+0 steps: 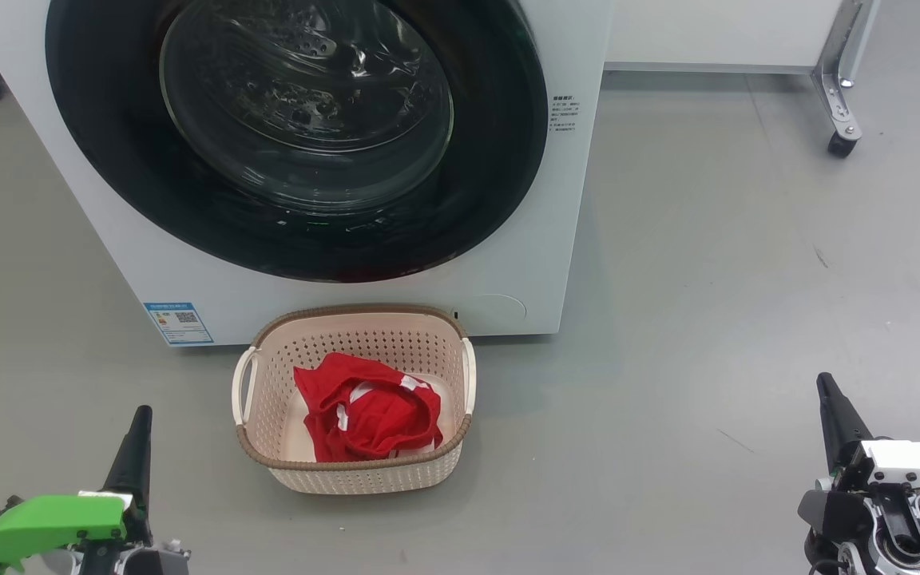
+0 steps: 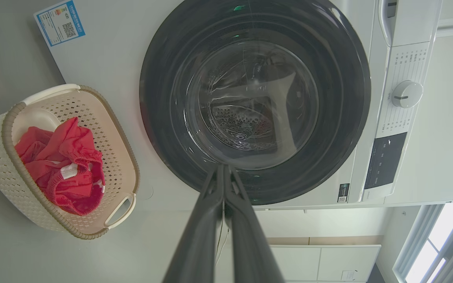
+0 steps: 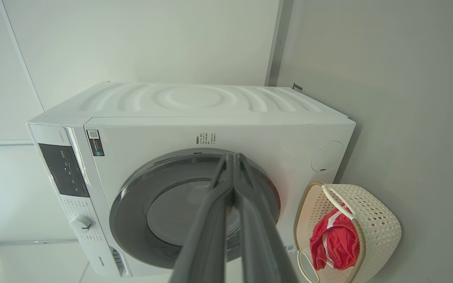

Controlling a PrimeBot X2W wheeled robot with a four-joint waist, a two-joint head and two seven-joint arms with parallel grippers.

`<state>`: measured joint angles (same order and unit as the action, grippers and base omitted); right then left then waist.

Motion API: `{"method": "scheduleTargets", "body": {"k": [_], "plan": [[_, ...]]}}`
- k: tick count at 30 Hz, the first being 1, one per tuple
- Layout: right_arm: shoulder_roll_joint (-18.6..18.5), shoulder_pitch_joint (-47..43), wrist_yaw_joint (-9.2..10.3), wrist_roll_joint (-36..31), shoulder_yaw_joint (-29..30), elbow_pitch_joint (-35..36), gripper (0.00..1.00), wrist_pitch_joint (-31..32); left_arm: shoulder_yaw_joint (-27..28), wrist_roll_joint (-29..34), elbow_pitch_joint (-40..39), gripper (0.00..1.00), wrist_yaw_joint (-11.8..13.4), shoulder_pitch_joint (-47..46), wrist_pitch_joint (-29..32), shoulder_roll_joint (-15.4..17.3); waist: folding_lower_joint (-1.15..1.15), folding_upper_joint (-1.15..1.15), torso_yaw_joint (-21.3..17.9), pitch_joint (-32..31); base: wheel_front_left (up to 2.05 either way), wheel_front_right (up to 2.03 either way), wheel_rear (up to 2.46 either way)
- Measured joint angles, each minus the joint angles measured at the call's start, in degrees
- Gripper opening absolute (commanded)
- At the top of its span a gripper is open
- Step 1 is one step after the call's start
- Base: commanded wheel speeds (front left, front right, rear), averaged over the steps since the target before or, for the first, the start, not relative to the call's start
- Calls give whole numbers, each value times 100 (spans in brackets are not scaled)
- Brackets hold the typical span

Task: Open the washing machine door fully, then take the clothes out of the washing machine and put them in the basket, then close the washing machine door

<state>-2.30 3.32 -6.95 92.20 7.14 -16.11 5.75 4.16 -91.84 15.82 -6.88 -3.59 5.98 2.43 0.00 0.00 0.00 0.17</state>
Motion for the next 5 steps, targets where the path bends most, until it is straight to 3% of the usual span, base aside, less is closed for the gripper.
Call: {"method": "scheduleTargets", "body": {"k": [5], "plan": [[0,0,0,0,1,1,0,0,0,0,0,0,0,0,0,0,0,0,0,0,0,0,0]]}}
